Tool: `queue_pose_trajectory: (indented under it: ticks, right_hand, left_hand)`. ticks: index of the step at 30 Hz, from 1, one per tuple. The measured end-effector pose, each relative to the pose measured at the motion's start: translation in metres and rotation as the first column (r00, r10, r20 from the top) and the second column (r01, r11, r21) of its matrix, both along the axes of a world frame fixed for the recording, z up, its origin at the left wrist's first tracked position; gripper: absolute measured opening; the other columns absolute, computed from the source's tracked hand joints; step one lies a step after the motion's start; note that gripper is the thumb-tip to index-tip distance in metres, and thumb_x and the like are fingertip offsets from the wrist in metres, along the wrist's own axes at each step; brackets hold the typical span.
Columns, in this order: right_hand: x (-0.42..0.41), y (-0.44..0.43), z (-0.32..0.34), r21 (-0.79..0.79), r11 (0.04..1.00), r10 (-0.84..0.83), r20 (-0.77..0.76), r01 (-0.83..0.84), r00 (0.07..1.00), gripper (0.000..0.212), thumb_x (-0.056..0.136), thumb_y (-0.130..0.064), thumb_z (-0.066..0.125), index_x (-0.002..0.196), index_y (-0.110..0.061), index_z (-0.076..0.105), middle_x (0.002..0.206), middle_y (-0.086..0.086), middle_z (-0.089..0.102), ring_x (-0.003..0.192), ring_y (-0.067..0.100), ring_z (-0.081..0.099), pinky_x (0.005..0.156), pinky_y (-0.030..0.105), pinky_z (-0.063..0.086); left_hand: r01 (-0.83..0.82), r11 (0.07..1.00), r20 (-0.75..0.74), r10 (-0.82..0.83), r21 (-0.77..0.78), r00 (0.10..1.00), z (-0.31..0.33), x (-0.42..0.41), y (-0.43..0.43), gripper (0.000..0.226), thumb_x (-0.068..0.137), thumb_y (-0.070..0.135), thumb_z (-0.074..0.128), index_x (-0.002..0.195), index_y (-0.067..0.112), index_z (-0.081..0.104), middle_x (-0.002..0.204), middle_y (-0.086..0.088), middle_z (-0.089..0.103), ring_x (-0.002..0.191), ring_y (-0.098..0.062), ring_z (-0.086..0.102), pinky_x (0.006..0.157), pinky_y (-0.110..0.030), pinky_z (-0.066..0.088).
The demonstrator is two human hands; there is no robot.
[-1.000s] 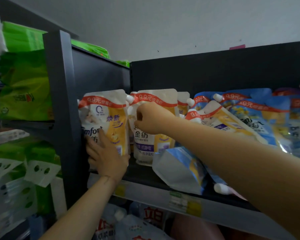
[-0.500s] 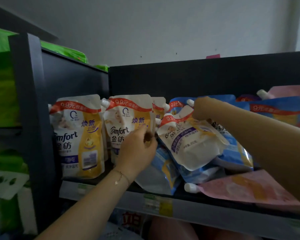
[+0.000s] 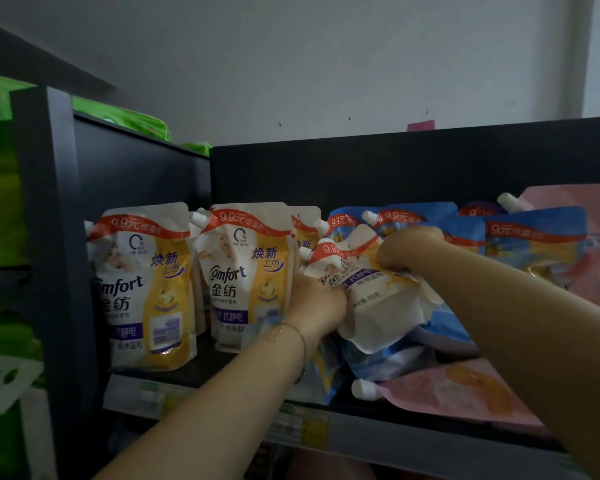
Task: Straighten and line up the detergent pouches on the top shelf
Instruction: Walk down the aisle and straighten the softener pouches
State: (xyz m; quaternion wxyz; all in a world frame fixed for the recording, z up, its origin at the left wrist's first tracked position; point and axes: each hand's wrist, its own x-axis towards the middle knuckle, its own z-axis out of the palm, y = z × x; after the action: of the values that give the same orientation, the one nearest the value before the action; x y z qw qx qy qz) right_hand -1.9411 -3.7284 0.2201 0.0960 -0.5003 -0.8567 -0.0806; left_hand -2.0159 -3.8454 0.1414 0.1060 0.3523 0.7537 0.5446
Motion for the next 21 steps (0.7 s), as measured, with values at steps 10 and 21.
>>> queue_pose_trajectory:
  ticks: [10,21]
  right_hand:
    - [0.025,0.005,-0.005,-0.089,0.989,0.075,-0.386,-0.118,0.919,0.014,0.091,-0.022,0.051,0.085,-0.010,0.051,0.078,0.007,0.056,0.070,0.018,0.056,0.063,0.027,0.048]
    - [0.049,-0.010,-0.015,0.219,0.957,0.290,-0.711,-0.191,0.640,0.028,0.092,-0.022,0.046,0.066,-0.012,0.053,0.062,0.004,0.052,0.052,0.015,0.046,0.047,0.026,0.035]
  left_hand:
    - [-0.126,0.985,0.466,0.057,0.117,0.883,-0.001,0.011,0.008,0.018,0.098,0.011,0.041,0.105,0.003,0.056,0.096,-0.013,0.056,0.089,-0.026,0.054,0.078,-0.035,0.047]
    - [-0.271,0.914,0.490,0.095,0.302,0.866,-0.006,0.020,0.008,0.025,0.094,0.005,0.041,0.108,0.007,0.062,0.099,-0.010,0.066,0.089,-0.025,0.062,0.072,-0.035,0.052]
